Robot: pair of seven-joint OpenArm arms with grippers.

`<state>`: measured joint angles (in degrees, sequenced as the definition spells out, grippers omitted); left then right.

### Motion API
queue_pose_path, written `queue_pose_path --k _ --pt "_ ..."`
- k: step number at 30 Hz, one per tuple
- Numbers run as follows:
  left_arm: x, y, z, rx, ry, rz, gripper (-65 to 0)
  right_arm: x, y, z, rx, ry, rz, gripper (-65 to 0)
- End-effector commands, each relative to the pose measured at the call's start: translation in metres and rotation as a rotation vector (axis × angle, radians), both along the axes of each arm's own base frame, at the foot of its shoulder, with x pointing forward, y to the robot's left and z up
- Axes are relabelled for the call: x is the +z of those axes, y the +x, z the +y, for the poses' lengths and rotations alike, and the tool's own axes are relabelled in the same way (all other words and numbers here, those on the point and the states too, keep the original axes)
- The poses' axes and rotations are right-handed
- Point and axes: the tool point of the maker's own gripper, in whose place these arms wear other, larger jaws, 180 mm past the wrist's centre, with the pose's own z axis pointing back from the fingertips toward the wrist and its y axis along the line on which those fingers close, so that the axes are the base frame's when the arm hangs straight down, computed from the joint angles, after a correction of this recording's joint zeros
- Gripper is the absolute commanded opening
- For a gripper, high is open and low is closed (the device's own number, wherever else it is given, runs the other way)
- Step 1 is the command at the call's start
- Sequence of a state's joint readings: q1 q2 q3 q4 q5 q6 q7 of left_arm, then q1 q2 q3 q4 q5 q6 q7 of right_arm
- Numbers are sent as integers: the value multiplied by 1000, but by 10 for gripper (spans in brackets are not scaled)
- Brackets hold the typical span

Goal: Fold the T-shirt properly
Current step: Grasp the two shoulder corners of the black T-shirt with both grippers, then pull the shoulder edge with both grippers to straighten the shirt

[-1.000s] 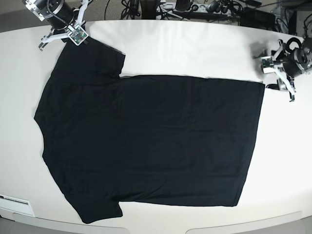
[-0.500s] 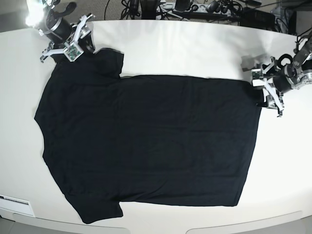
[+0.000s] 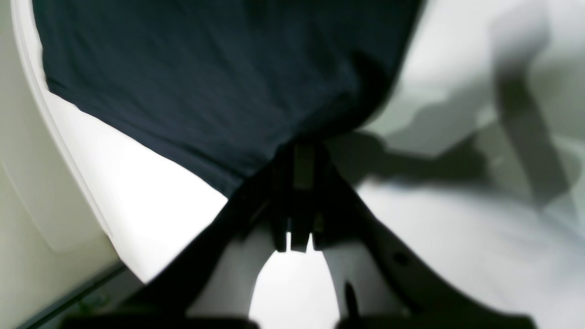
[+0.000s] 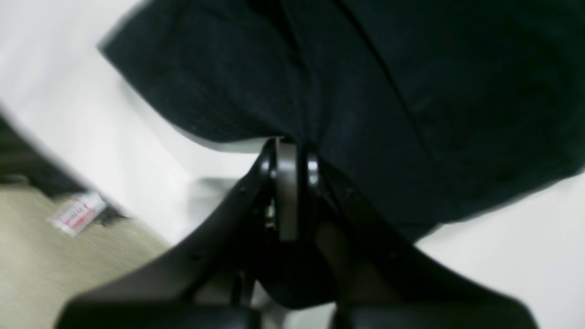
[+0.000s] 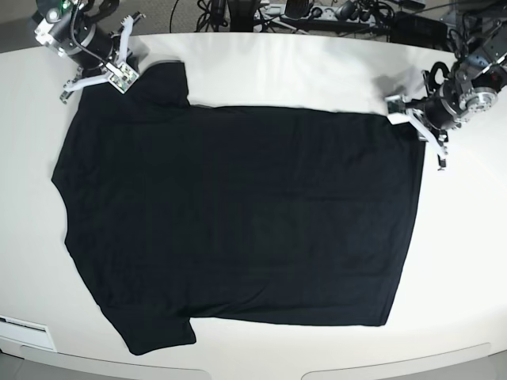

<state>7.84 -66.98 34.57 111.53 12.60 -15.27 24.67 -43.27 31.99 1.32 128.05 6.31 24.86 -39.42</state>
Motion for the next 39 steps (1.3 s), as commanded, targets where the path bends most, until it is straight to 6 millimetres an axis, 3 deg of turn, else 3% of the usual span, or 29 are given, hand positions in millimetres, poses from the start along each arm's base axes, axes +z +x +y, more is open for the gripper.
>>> queue_pose_path --k 1,5,10,14,17,21,25,31,34,39 --pt "14 4 3 -14 27 -36 -650 8 -3 -7 7 -38 -14 -650" --pt "29 -13 -8 -57 37 -47 -650 18 -24 -32 -2 -122 14 -650" --pt "27 -48 -11 -101 96 13 -650 25 -55 -57 -26 -190 85 -650" --pt "26 -83 -12 -83 147 91 -650 25 -73 -65 -32 -207 133 -650" --pt "27 -109 -25 -98 131 141 -650 23 -83 -65 -29 -208 163 -650" --pt "28 -122 -30 -137 140 99 -650 24 -82 -68 -55 -214 152 -650" --pt "42 -98 -34 -133 140 -60 -650 33 -61 -76 -129 -226 46 -650" --pt "83 -32 -62 -29 -90 -320 -650 66 14 -62 -154 -112 -251 -650" --pt "72 -10 -52 42 -155 -321 -650 81 44 -54 -117 -77 -333 -650" --pt "58 25 -25 162 -174 -366 -650 73 80 -57 -130 51 -338 -650"
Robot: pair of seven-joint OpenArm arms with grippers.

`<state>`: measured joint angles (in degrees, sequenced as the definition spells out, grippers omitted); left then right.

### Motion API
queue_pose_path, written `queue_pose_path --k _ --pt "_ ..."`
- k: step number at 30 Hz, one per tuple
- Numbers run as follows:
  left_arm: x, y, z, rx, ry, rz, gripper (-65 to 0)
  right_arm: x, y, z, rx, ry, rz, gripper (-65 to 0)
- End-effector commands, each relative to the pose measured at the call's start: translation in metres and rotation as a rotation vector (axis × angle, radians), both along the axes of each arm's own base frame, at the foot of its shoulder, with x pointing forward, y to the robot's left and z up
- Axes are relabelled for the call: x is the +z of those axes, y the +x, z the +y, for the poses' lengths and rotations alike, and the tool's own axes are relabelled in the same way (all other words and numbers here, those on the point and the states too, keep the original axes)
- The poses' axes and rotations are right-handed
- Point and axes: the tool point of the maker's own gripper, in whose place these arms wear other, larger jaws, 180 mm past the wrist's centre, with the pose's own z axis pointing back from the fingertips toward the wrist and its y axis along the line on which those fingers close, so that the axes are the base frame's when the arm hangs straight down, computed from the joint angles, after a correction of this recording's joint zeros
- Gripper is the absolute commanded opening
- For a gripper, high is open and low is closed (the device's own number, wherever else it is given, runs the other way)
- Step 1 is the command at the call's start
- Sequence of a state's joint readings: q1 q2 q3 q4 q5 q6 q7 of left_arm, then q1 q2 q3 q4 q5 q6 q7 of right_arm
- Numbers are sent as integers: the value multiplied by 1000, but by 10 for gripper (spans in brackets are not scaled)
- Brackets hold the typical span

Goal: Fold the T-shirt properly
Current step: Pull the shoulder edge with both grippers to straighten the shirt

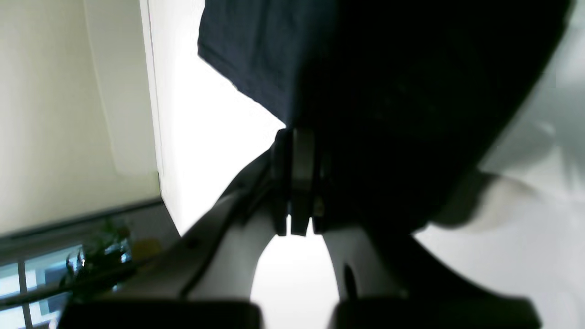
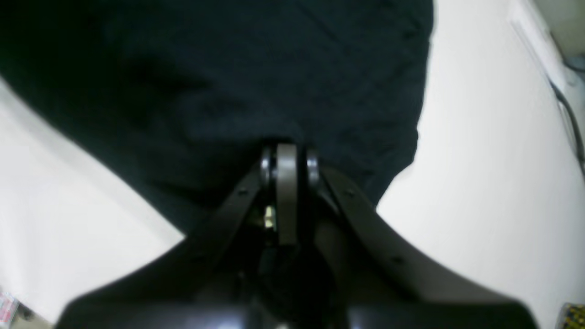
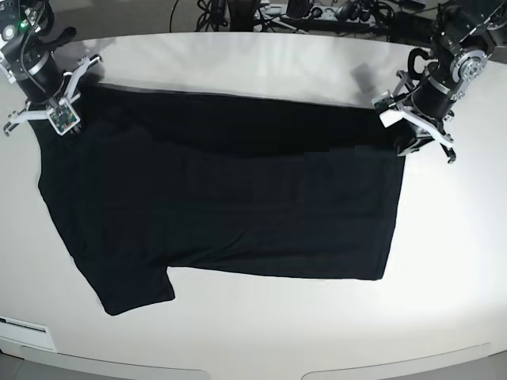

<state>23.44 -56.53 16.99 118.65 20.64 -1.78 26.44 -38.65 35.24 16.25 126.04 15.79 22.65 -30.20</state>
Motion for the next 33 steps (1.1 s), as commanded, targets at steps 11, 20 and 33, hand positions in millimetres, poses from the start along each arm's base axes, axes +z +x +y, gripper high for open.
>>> queue_pose_path --k 11,20,33 --pt "14 49 8 93 -93 -132 -650 -8 67 -3 -19 26 -81 -637" --pt "26 58 17 299 -267 -221 -315 3 83 -31 -184 -35 -141 -296" --pt "-15 51 -14 245 -383 30 -650 -68 45 0 -125 163 179 -650"
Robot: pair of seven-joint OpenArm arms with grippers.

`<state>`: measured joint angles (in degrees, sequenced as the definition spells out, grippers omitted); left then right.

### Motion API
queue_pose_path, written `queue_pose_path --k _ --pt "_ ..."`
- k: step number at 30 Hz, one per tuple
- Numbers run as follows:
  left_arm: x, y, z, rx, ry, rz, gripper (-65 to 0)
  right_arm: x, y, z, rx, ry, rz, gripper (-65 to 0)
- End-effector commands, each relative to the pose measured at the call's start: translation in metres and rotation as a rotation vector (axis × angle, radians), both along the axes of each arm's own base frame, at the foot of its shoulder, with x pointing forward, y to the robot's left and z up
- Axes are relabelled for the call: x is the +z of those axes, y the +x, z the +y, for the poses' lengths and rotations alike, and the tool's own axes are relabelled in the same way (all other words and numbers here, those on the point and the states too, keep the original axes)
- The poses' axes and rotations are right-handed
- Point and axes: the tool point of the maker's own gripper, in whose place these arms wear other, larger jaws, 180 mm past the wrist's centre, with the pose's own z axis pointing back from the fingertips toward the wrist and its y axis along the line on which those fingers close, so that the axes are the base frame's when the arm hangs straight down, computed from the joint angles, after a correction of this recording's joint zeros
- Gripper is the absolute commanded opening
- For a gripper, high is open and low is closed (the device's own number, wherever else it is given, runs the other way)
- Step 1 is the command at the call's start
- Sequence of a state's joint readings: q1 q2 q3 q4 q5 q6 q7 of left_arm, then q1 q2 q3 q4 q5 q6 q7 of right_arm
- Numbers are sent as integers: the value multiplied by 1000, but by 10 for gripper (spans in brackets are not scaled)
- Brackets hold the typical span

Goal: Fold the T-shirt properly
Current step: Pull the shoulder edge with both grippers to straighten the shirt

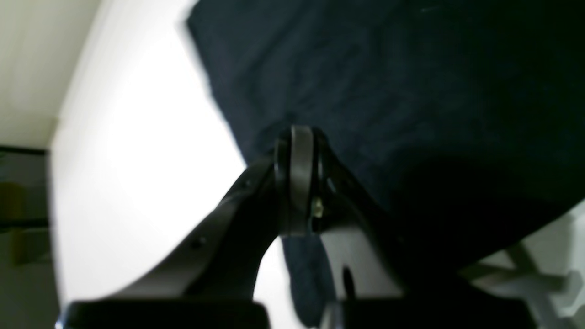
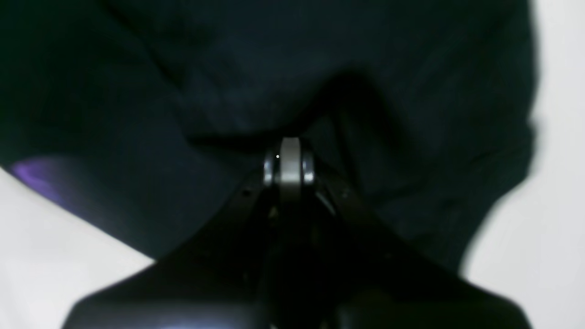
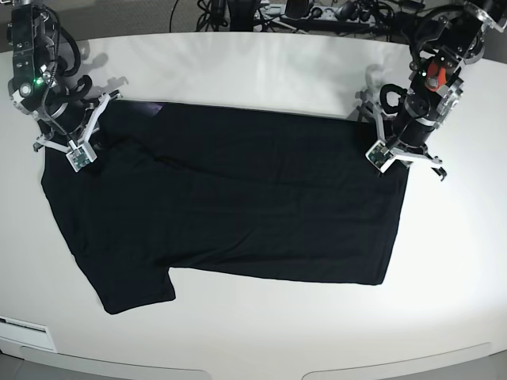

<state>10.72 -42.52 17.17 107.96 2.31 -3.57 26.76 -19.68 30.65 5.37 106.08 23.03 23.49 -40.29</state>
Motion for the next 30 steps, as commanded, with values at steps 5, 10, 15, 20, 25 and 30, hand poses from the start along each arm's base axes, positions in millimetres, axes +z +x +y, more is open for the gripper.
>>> queue_pose_path --k 5,10,15,20,25,30 --pt "-25 -15 2 -54 17 168 -650 -24 -17 -24 -31 -66 127 -650" --pt "-48 -45 16 -31 97 367 -650 -34 -45 -22 -15 -47 278 -650" --pt "-46 -82 3 -78 115 429 -650 -33 -81 -25 9 -88 349 -650" --pt "-48 -115 -4 -125 139 475 -650 -22 -102 -34 8 -119 351 -650" --pt "-59 -146 3 -119 185 545 -650 -16 -128 -50 -28 -147 383 -650" --pt "-59 -186 -12 -160 155 618 -650 -14 -131 -53 -37 -136 360 -650"
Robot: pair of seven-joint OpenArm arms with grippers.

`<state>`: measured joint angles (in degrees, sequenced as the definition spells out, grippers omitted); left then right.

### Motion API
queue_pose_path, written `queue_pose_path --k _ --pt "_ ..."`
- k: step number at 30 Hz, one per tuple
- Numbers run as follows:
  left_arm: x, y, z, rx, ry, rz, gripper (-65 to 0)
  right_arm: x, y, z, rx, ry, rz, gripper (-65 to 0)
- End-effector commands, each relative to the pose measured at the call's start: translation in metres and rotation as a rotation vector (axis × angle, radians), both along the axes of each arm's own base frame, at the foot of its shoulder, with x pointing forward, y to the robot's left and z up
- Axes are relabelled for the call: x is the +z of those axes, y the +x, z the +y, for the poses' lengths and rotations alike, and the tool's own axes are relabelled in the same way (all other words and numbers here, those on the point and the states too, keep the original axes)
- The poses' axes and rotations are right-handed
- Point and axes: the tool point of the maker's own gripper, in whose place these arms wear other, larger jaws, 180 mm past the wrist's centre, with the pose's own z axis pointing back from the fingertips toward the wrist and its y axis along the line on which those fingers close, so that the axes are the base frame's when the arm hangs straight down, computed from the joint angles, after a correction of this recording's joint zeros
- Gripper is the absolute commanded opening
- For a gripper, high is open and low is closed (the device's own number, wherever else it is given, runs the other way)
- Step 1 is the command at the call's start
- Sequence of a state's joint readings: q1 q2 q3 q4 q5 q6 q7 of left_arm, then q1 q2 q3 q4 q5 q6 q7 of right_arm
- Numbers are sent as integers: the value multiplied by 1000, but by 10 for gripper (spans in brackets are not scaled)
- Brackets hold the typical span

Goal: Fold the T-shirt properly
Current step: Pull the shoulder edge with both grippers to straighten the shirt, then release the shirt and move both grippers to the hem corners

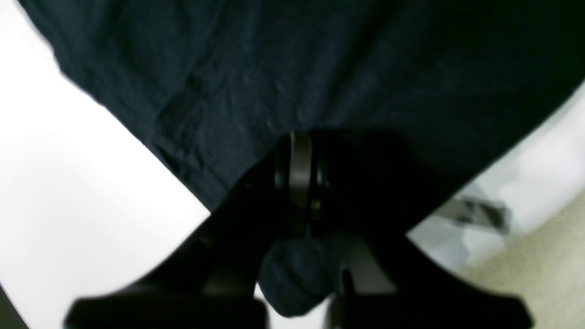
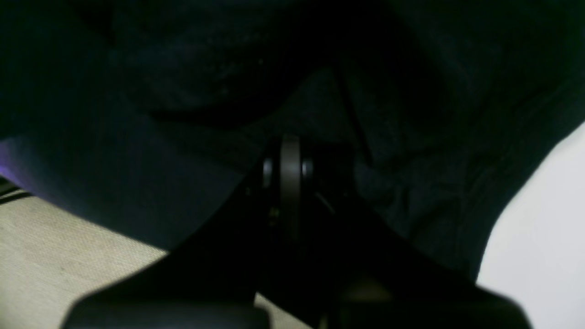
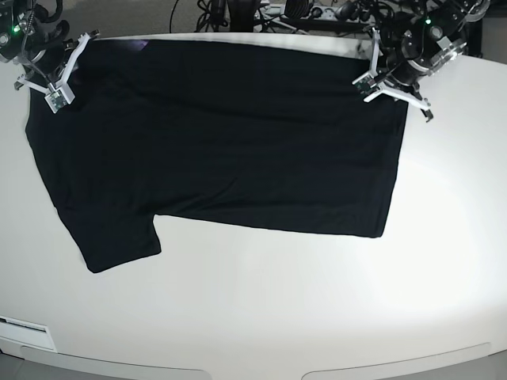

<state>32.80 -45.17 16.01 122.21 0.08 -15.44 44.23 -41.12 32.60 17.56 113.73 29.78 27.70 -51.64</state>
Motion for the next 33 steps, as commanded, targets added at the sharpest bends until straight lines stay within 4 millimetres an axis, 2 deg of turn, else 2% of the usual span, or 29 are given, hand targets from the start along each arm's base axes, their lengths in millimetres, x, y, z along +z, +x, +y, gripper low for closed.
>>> queue_pose_path --k 1,4,6,11,14,15,16,18,20,22,24,26,30,33 --pt "-8 -31 5 -12 36 115 -650 2 -2 -13 4 -59 18 -650" --pt "1 -38 -4 0 17 94 -650 2 0 -12 11 -58 12 -650" --pt "8 -30 -1 -4 46 37 -650 3 2 -11 11 -51 1 -650" --pt "30 20 23 -12 180 -176 -650 10 20 -10 11 -49 -50 -650" --pt "51 52 35 46 177 -301 -650 17 38 -14 -19 -62 -93 -650" --pt "62 65 40 92 170 -360 -650 21 44 -14 -28 -66 -110 -621" --pt "73 75 45 138 164 -415 -650 24 51 -15 -38 -71 -127 -560" --pt "91 89 47 197 127 -478 -548 31 63 -17 -56 -77 -157 -443" --pt "107 98 51 275 83 -531 -466 36 74 -18 -64 -80 -183 -361" --pt "122 108 60 348 38 -603 -455 42 83 -18 -72 -73 -209 -332" --pt "133 121 75 439 -25 -654 -458 46 91 -17 -73 -71 -233 -332" --pt "131 133 100 574 -82 -648 -457 49 96 -17 -73 -70 -248 -332" --pt "96 161 137 794 -346 -465 -451 51 99 -17 -74 -66 -257 -332" --pt "63 182 149 932 -549 -280 -369 51 99 -17 -76 -67 -258 -332"
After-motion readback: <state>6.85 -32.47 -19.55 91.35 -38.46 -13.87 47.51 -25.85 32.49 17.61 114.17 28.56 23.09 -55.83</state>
